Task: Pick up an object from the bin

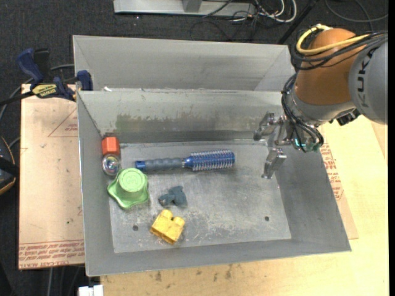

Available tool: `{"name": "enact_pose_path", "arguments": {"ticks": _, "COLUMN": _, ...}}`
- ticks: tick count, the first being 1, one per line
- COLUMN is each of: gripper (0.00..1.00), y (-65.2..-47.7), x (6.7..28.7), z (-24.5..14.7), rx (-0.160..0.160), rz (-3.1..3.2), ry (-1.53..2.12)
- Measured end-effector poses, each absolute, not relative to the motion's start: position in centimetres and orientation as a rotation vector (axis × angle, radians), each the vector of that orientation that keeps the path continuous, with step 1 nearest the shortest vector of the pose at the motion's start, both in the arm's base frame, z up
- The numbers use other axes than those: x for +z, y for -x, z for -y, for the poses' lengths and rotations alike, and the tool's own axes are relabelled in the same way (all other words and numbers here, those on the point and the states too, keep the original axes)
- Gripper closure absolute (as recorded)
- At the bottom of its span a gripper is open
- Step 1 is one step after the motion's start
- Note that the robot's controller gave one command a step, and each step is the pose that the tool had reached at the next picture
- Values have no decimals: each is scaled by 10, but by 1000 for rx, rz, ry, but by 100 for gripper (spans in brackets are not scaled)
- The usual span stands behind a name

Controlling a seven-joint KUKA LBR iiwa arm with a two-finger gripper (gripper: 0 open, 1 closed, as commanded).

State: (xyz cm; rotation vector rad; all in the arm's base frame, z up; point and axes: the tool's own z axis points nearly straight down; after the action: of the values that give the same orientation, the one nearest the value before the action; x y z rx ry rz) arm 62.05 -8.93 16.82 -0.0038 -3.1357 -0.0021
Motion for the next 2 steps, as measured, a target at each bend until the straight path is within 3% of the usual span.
{"name": "enact_pose_path", "arguments": {"ticks": 1, "gripper": 0, "y": -657, "x": 72, "z": 28, "rx": -2, "rz": 3144, "ry": 39}}
{"name": "enact_pose_path", "arguments": {"ticks": 2, "gripper": 100, "y": -659, "x": 76, "z": 30, "rx": -1, "rz": 3152, "ry": 42}}
